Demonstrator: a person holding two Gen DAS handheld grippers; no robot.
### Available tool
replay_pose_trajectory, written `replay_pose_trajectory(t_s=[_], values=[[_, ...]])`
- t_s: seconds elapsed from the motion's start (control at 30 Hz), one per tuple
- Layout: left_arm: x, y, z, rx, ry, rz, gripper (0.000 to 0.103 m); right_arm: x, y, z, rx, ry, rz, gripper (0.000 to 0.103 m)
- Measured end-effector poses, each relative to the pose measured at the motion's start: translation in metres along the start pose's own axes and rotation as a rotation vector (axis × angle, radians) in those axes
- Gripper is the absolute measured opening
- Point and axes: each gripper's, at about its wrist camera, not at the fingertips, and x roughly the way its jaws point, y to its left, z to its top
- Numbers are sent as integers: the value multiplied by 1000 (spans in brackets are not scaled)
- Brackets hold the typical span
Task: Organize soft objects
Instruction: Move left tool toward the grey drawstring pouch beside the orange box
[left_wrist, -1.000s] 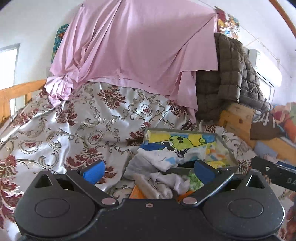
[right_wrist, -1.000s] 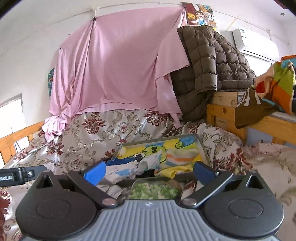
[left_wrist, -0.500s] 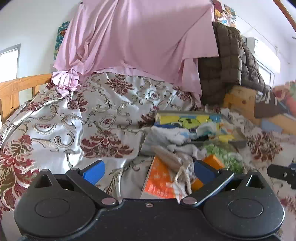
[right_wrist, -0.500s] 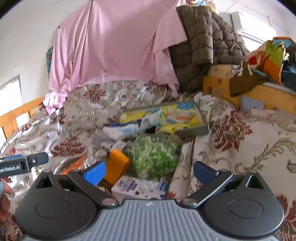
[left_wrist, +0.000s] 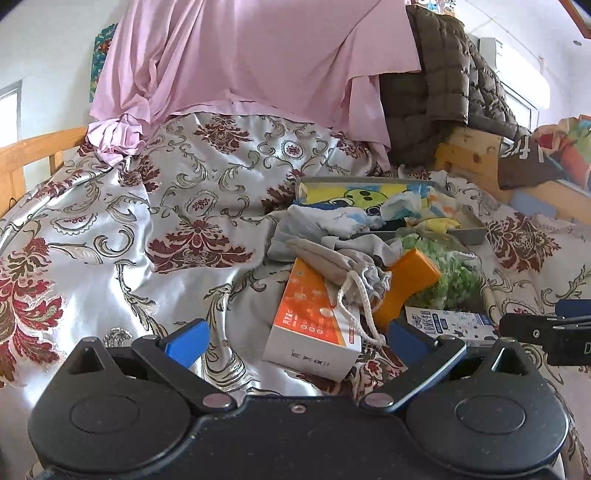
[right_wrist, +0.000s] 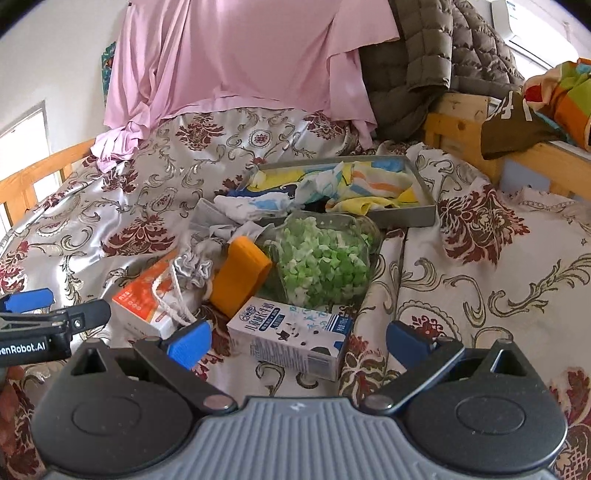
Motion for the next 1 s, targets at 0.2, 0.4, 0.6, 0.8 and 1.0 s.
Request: replay_pose_trajectory(t_s=[0.2,0.4,0.6,0.8,1.0], values=[[0,-1,3,-19,13,18,102,1,0,0,-1,4,3,103],[0,-4,4,-15,20,21,102,3,1,1,-8,12,8,103],[0,-4,4,-23,28,29,102,7,4,3,-11,31,17,103],[5,-3,9,-19,27,49,102,9,3,8,-13,20,29,103],[20,4,21,-108,47,45,102,9,4,11,-22,10,50,103]])
